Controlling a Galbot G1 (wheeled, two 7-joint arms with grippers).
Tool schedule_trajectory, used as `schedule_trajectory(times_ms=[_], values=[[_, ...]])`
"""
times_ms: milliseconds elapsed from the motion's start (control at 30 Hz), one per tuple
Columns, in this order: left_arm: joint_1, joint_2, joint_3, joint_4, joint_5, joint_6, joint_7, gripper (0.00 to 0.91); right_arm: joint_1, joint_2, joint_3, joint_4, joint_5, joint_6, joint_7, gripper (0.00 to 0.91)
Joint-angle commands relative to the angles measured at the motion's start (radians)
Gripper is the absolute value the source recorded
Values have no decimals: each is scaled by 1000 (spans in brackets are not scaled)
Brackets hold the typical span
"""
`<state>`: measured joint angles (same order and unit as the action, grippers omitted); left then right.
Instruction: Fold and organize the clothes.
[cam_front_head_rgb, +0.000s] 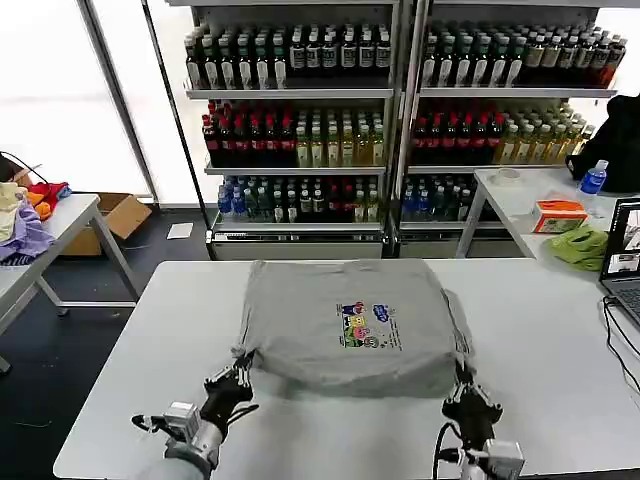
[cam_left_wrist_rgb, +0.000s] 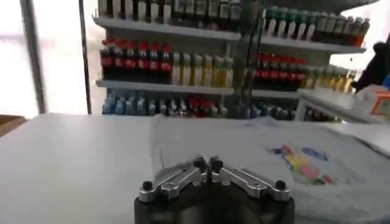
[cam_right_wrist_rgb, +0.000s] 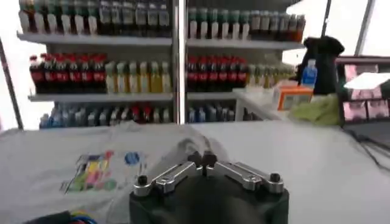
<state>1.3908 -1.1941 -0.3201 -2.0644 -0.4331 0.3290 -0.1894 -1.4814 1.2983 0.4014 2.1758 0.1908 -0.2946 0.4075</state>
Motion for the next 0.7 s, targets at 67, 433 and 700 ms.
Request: schedule_trajectory(times_ms=[67,433,700], values=[[-284,-29,26,239,-32,-29,6,0,220,11,7,-148,-11,-8,-27,0],[-426,-40,70,424,-43,-16,7,0,387,16,-40,-352,30,-75,-50,0],[-471,-45,86,491,-40,-10,10,0,471,2,-63,-406,38,-130,-68,181]])
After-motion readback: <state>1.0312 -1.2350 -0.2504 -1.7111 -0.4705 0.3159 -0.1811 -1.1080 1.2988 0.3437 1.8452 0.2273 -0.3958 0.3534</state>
